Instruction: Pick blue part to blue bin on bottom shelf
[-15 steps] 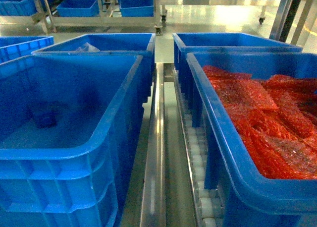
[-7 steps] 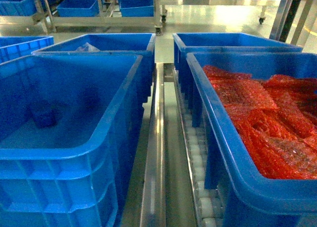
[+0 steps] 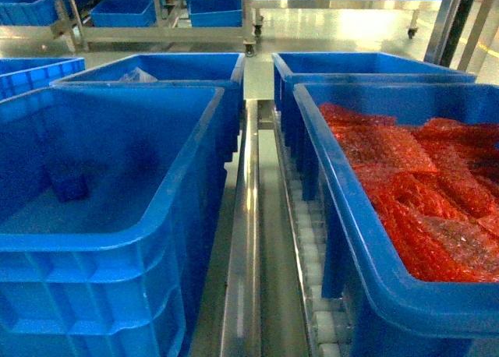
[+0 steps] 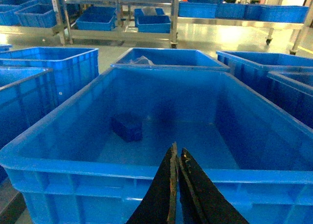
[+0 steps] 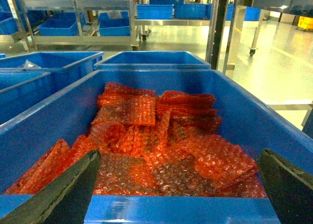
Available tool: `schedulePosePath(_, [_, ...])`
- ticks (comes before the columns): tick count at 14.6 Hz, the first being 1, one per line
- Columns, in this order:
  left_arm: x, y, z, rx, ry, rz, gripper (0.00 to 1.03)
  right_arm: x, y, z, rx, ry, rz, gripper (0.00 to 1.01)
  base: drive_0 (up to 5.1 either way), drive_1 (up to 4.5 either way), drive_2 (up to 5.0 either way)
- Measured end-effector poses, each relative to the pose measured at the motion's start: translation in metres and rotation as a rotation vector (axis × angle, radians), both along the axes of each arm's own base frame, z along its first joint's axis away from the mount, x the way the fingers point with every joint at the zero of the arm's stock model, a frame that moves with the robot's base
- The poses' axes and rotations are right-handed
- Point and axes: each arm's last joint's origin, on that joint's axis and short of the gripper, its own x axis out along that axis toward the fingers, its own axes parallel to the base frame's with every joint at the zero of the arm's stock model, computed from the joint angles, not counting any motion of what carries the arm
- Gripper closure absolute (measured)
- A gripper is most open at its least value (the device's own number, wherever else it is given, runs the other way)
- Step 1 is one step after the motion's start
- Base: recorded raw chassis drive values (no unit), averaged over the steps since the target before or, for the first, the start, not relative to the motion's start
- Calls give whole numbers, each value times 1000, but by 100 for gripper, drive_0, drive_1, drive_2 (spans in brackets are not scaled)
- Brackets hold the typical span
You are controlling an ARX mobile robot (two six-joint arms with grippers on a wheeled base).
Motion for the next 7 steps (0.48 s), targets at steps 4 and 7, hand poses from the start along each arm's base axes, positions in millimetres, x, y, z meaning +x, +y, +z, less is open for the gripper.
schedulePosePath(4, [0, 0, 0, 0, -6, -1, 86, 0, 0, 0, 0, -1, -1, 3, 0, 0, 0])
schedulePosePath(7, [0, 0, 0, 0, -6, -1, 47, 0, 0, 0, 0, -1, -1, 3, 0, 0, 0])
